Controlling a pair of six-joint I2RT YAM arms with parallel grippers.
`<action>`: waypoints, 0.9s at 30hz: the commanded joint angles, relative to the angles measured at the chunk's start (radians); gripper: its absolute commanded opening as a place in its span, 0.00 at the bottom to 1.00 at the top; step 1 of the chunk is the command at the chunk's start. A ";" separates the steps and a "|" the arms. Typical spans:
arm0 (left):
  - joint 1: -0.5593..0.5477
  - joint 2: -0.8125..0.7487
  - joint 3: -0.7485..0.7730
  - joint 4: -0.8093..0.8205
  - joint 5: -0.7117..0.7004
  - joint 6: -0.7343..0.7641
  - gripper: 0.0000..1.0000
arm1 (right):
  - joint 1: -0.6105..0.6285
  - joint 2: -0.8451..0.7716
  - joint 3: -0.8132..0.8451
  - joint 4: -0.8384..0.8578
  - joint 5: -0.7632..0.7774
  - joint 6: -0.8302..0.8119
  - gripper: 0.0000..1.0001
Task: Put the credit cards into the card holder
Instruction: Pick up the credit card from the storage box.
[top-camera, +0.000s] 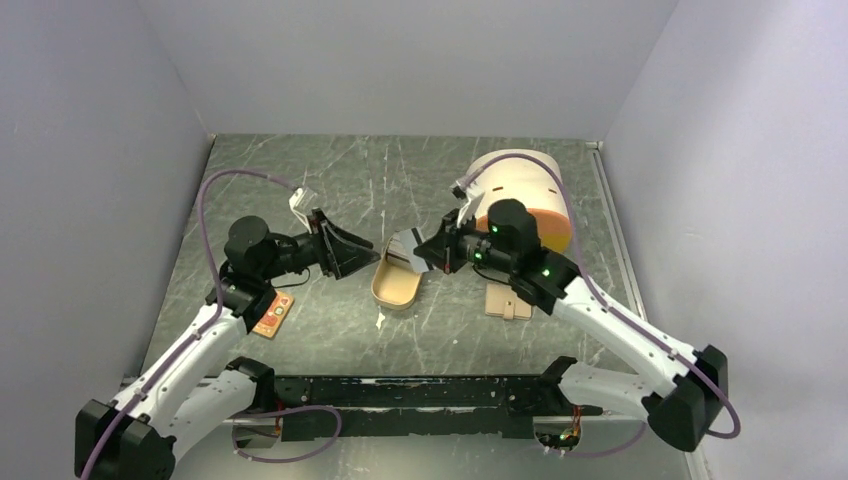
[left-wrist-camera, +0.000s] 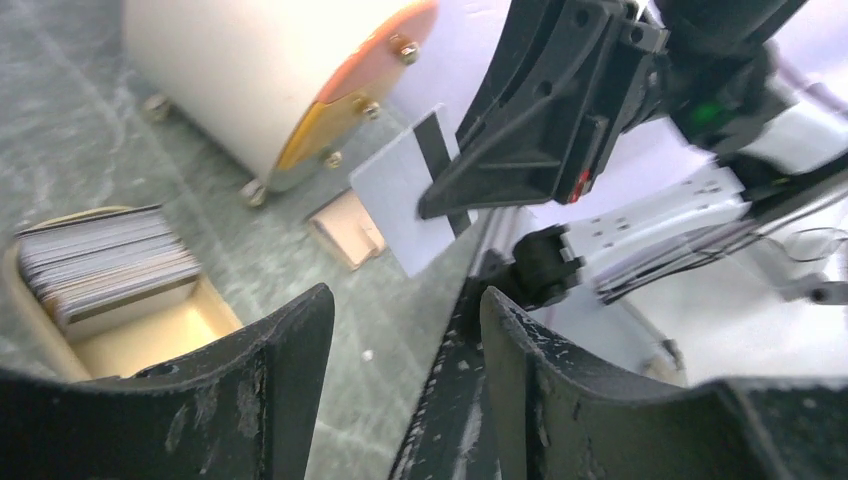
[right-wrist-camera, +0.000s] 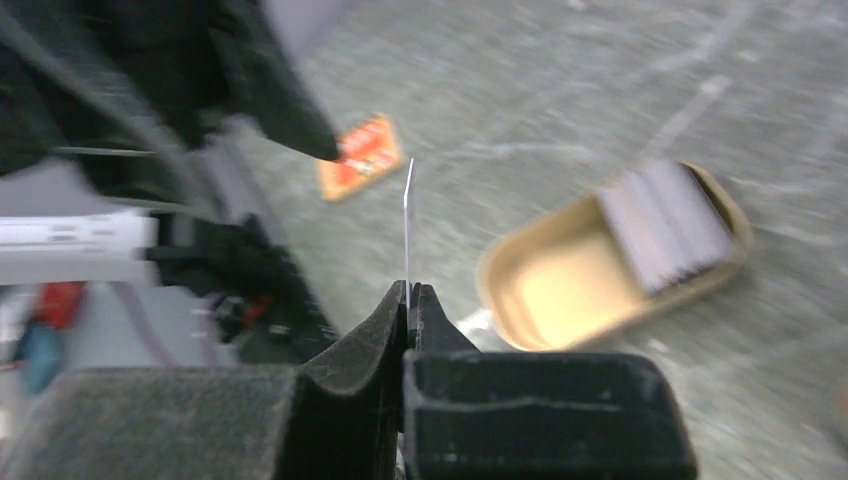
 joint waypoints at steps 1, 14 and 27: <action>0.000 0.018 -0.099 0.472 0.102 -0.340 0.61 | 0.003 -0.086 -0.075 0.322 -0.229 0.241 0.00; -0.033 0.162 -0.154 1.072 0.103 -0.701 0.65 | 0.008 -0.116 -0.150 0.517 -0.301 0.396 0.00; -0.079 0.203 -0.110 1.013 0.091 -0.651 0.46 | 0.050 -0.057 -0.145 0.504 -0.266 0.395 0.00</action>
